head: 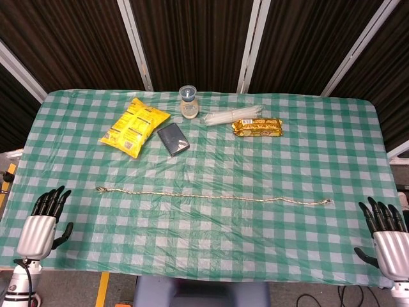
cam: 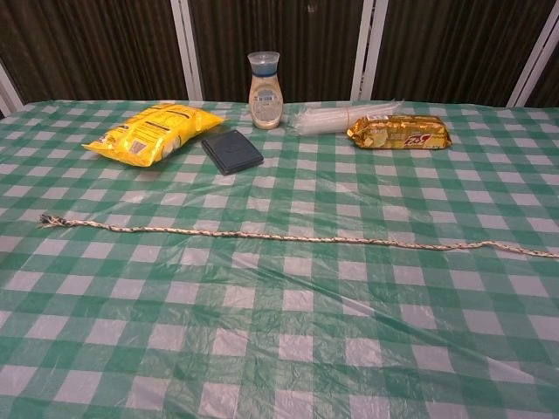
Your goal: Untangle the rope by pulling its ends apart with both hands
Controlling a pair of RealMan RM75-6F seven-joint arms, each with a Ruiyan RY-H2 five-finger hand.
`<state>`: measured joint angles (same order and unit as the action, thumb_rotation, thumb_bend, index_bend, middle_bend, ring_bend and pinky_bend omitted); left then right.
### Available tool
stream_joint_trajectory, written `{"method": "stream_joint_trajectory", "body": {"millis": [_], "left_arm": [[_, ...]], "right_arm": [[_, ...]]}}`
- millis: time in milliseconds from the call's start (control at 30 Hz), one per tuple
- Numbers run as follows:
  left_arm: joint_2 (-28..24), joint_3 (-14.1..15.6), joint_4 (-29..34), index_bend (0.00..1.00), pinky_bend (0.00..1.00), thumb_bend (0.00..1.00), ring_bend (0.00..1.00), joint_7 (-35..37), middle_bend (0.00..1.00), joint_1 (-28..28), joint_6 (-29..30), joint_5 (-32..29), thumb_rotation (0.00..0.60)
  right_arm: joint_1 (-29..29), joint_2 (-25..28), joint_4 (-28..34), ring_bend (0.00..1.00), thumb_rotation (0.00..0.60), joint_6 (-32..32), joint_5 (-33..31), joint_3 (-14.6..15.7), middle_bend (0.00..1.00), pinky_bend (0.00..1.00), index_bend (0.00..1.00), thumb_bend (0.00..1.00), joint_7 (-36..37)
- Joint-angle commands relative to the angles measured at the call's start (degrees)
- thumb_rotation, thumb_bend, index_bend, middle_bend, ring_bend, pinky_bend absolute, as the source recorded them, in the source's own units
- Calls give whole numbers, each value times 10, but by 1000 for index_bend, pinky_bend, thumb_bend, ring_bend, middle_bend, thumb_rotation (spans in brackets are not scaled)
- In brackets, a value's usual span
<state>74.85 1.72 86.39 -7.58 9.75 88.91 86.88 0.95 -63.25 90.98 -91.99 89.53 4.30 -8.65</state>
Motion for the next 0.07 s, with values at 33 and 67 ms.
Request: {"method": "stream_joint_trajectory", "body": {"millis": [33, 67], "left_arm": [[5, -5, -7, 0, 91, 430, 0, -7, 0, -3, 2, 4, 600], [6, -6, -9, 0, 91, 430, 0, -8, 0, -3, 1, 3, 600]], "right_arm": [[0, -1, -2, 0, 600, 5, -1, -2, 0, 0, 0, 204, 0], [-1, -2, -2, 0, 600, 8, -2, -3, 0, 0, 0, 204, -1]]}}
